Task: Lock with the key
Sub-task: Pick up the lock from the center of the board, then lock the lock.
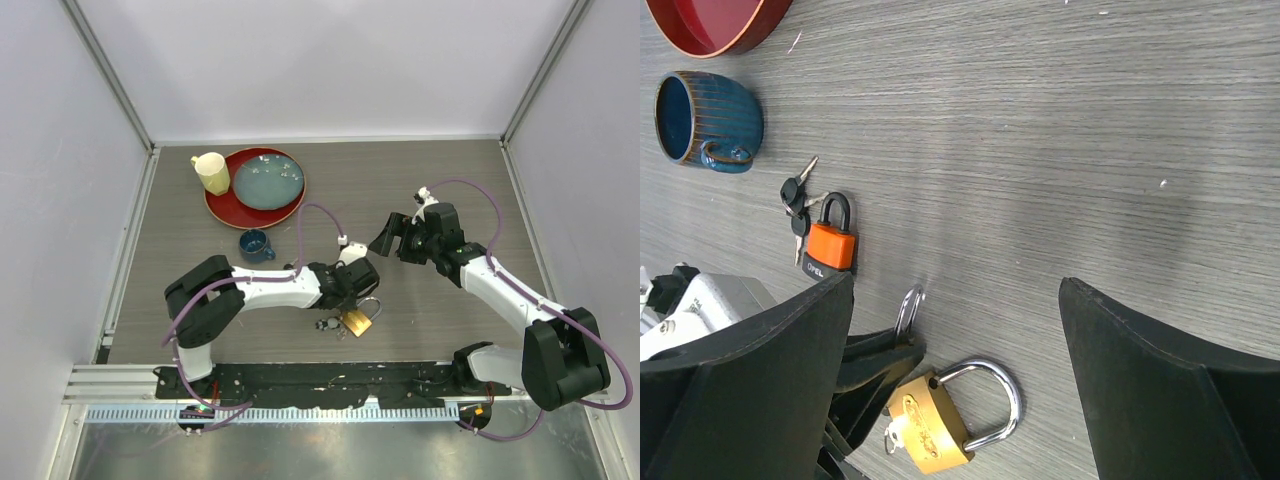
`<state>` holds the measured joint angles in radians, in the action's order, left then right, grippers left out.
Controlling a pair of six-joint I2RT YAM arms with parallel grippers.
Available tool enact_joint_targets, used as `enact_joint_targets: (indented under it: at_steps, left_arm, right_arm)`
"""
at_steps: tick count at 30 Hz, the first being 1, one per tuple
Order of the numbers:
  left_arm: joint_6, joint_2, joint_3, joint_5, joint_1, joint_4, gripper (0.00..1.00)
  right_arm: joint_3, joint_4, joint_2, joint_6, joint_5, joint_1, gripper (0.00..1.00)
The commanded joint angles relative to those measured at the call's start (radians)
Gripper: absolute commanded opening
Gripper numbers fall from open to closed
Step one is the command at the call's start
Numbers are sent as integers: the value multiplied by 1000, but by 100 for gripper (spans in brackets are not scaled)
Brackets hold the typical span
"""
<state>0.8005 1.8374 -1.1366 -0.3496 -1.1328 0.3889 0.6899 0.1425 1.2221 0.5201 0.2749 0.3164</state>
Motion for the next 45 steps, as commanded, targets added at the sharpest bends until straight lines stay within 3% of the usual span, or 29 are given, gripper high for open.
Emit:
enact_joint_targets:
  at_steps: [1, 9, 16, 20, 25, 32, 36, 45]
  left_arm:
    - [-29, 25, -11, 44, -7, 11, 0]
    - [-138, -96, -43, 70, 47, 8, 0]
    - [-282, -291, -28, 210, 160, -16, 0]
    - [-342, -398, -8, 343, 238, -18, 0]
    - [-400, -510, 35, 653, 362, -21, 0]
    - [-506, -553, 34, 942, 426, 47, 0]
    - [-556, -535, 23, 1055, 424, 82, 0]
    - [-616, -530, 8, 1156, 424, 125, 0]
  right_arm:
    - [8, -44, -6, -14, 12, -5, 89]
    - [30, -40, -27, -26, 46, -7, 88]
    - [65, -66, -75, -46, 148, -7, 88]
    - [71, -138, -121, -42, 242, -5, 88]
    - [54, -311, -160, 7, 395, -7, 89]
    - [23, -619, -135, 132, 628, 6, 88]
    - [57, -549, -113, 58, 682, 76, 86]
    - [95, -366, -112, -91, 699, 187, 76]
